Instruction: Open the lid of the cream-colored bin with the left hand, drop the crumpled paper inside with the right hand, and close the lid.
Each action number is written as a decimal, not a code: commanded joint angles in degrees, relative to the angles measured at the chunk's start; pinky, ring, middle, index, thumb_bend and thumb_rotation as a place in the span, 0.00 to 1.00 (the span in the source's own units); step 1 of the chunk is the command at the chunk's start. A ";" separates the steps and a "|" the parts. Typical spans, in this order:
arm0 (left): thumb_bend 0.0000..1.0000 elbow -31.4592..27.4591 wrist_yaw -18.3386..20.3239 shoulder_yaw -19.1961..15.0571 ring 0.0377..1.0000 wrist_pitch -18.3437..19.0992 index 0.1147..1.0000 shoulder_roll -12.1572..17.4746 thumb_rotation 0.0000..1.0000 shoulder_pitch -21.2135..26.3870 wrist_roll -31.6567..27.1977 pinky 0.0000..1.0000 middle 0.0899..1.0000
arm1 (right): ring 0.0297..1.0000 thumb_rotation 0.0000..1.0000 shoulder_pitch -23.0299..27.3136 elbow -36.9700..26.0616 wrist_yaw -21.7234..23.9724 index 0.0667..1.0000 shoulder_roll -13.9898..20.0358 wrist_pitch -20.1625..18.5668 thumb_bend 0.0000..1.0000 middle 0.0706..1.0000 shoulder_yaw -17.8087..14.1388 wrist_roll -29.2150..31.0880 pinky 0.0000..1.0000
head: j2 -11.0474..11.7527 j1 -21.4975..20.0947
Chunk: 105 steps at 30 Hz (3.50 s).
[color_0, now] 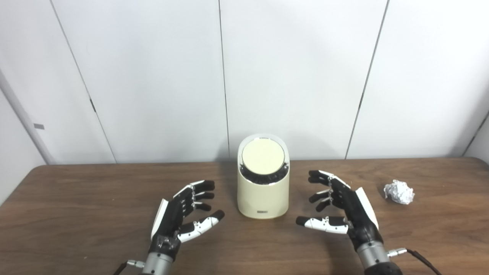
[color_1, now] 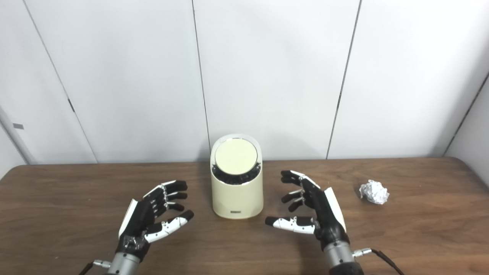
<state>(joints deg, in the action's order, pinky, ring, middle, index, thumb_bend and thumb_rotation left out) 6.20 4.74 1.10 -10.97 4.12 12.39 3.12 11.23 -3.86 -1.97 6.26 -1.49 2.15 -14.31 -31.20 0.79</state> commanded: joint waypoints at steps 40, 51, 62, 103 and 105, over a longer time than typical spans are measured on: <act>0.94 -3.12 -5.75 2.27 1.00 11.65 1.00 -1.51 0.35 18.66 10.13 0.87 1.00 | 0.53 0.01 2.42 2.47 -1.35 0.74 -1.38 5.70 0.74 0.73 0.30 0.65 0.41 | 3.79 -0.81; 0.96 -0.09 -6.34 4.48 1.00 12.51 1.00 -2.68 0.34 22.59 12.18 0.86 1.00 | 0.53 0.00 2.25 1.79 -1.44 0.74 -1.53 5.30 0.73 0.72 0.28 0.49 0.43 | 3.79 -1.08; 0.93 2.37 -9.31 7.62 1.00 12.87 1.00 -2.45 0.31 24.12 20.76 0.92 1.00 | 0.52 0.00 2.46 2.19 -1.89 0.73 -1.70 5.37 0.73 0.72 0.00 0.39 0.41 | 3.93 -0.92; 0.98 8.61 -10.21 13.00 1.00 18.50 1.00 -0.06 0.27 28.34 33.01 0.93 1.00 | 0.51 0.00 2.26 0.05 -2.42 0.73 -3.44 3.64 0.74 0.71 0.34 -0.82 0.41 | 3.10 -2.25; 0.98 8.59 -10.14 13.45 1.00 19.51 1.00 -0.10 0.28 28.54 33.93 0.94 1.00 | 0.51 0.00 2.29 -0.09 -2.46 0.73 -3.43 3.60 0.74 0.71 0.44 -1.02 0.41 | 3.04 -2.24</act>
<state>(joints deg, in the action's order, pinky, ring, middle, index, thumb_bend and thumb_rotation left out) 15.82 -4.10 14.33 8.36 3.76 37.39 35.60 12.17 -1.72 -3.94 3.03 1.03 2.55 -15.11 -28.12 -1.41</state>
